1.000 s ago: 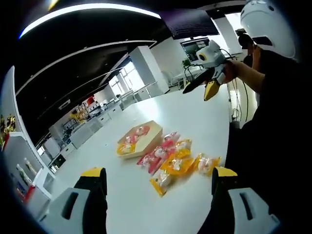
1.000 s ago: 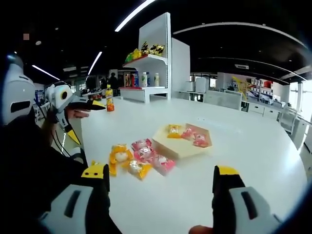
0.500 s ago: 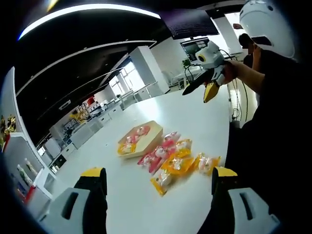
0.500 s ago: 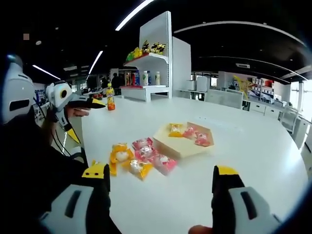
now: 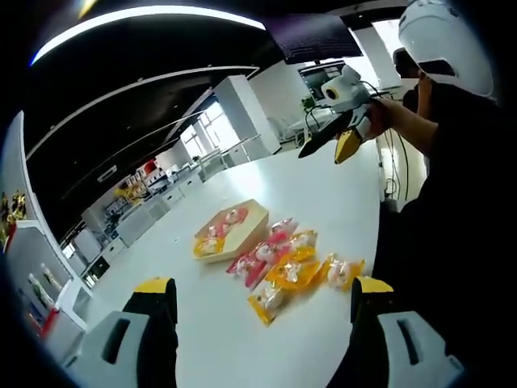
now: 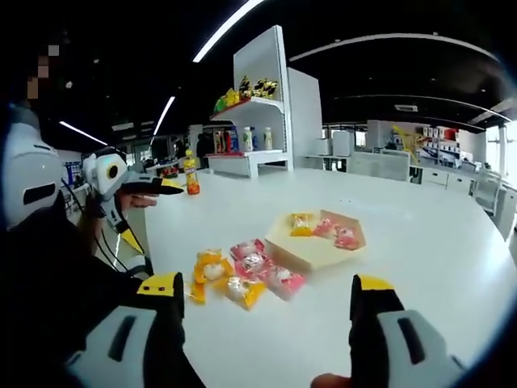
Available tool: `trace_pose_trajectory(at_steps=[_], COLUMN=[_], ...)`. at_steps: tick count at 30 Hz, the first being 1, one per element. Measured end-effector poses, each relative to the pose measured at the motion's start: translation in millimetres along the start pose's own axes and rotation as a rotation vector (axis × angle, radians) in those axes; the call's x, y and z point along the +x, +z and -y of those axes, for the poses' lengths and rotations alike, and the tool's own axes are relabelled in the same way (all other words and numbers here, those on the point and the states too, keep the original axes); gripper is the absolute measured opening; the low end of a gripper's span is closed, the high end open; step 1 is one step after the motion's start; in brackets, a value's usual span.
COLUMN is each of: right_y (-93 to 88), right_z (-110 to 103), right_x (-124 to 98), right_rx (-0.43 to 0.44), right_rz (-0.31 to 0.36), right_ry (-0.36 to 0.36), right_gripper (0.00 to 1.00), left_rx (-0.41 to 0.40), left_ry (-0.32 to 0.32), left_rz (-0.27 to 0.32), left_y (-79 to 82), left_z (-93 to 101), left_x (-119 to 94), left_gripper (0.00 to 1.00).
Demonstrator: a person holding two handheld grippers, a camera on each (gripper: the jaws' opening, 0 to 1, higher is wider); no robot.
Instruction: Pick up the marshmallows scattered on the table and place them into the bowl on the table
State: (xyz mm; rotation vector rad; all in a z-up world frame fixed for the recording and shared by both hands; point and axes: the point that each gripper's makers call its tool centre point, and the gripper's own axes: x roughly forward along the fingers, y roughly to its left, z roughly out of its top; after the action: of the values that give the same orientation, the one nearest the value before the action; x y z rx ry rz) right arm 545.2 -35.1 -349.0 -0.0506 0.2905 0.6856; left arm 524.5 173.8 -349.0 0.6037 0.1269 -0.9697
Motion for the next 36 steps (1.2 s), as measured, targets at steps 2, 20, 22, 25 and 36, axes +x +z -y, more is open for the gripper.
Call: trace_pose_trajectory(at_steps=[2, 20, 22, 25, 36], right_y=[-2.3, -17.8, -18.0, -17.8, -33.8], right_z=[0.8, -1.5, -6.6, -10.4, 2.7], right_x=[3.9, 37.5, 42.2, 48.3, 73.9], right_rx=[0.002, 0.054, 0.050, 0.047, 0.068], right_rz=[-0.012, -0.087, -0.092, -0.095, -0.134], right_ry=[0.000, 0.019, 0.037, 0.054, 0.013], right_gripper=[0.81, 0.78, 0.78, 0.78, 0.75], left_rx=[-0.008, -0.024, -0.019, -0.014, -0.014], left_ry=[0.001, -0.003, -0.001, 0.003, -0.003], left_rz=[0.012, 0.005, 0.007, 0.016, 0.012], left_y=[2.2, -2.9, -1.9, 0.7, 0.6], left_z=[-0.7, -0.8, -1.1, -2.0, -0.9], left_x=[-2.3, -4.4, -4.3, -4.4, -2.4], left_gripper=[0.88, 0.88, 0.88, 0.88, 0.88])
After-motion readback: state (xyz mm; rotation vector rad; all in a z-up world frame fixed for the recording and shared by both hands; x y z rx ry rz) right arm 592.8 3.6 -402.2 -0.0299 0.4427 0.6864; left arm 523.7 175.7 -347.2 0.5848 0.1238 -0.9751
